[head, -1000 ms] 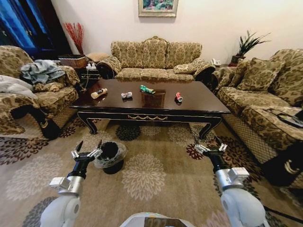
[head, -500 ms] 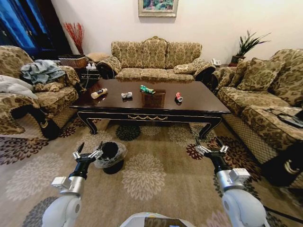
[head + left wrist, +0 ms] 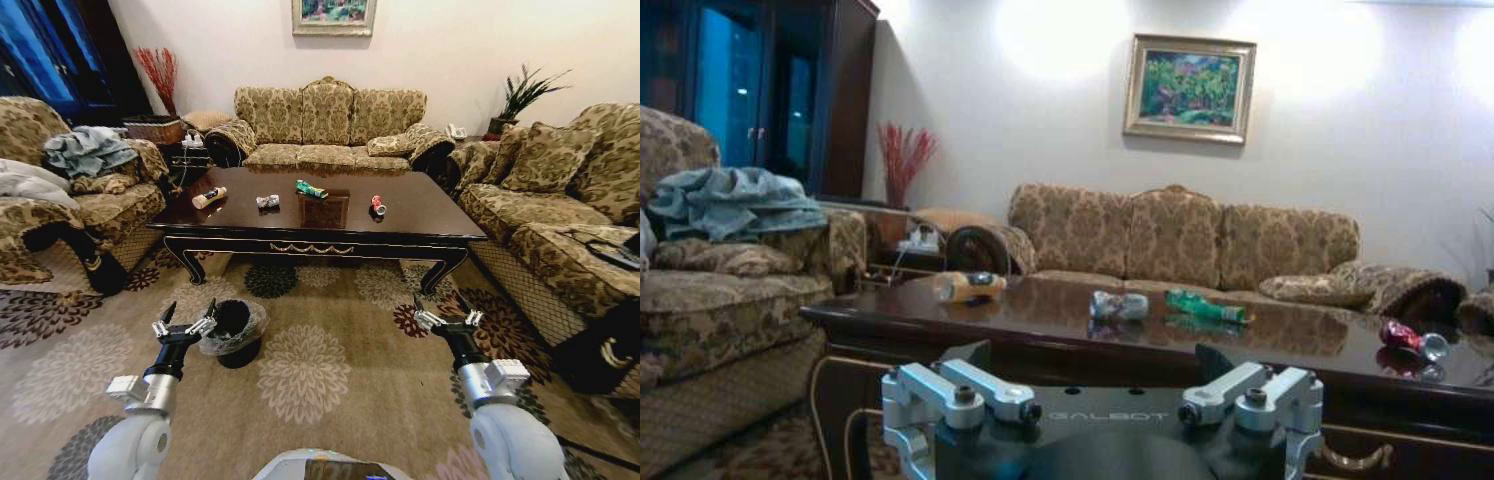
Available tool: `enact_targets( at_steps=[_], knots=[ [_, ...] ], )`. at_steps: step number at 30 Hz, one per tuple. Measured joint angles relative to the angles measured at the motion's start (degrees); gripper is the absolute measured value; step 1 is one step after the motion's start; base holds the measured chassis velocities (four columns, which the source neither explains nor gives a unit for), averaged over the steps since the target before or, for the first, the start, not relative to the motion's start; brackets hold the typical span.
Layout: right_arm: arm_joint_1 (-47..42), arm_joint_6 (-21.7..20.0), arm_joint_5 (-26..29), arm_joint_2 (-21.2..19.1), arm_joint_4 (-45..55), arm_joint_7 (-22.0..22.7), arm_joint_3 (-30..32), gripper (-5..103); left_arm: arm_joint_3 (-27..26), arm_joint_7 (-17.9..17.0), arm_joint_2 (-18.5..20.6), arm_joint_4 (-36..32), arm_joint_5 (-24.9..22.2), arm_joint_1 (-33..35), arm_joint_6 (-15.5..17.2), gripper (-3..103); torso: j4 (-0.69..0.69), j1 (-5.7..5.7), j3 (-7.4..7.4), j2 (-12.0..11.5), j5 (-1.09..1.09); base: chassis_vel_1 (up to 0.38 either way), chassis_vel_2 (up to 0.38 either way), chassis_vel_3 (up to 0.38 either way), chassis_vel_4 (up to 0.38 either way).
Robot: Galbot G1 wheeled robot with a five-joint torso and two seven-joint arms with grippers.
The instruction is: Move to the front of the table and place the trash on the table into the trash bin.
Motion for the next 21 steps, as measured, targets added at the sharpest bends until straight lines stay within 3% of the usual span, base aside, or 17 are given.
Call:
enact_targets(
  at_steps=[14,21],
  knots=[
    [-0.52,-0.87,-3.53,0.31,0.82,-0.69,-0.58,100,0.36,0.69,-1.06,-0.62,1.39,0.94,-1.62,100,0.00,0.00,0.00,0.00,0.00,0.019,0.014,-0.020,-0.019],
    [0.09,-0.80,-4.04,0.29,0.63,-0.54,-1.78,100,0.25,0.71,-1.29,-0.69,1.48,1.40,-2.43,100,0.00,0.00,0.00,0.00,-0.01,0.186,0.147,-0.171,-0.168]
  ],
)
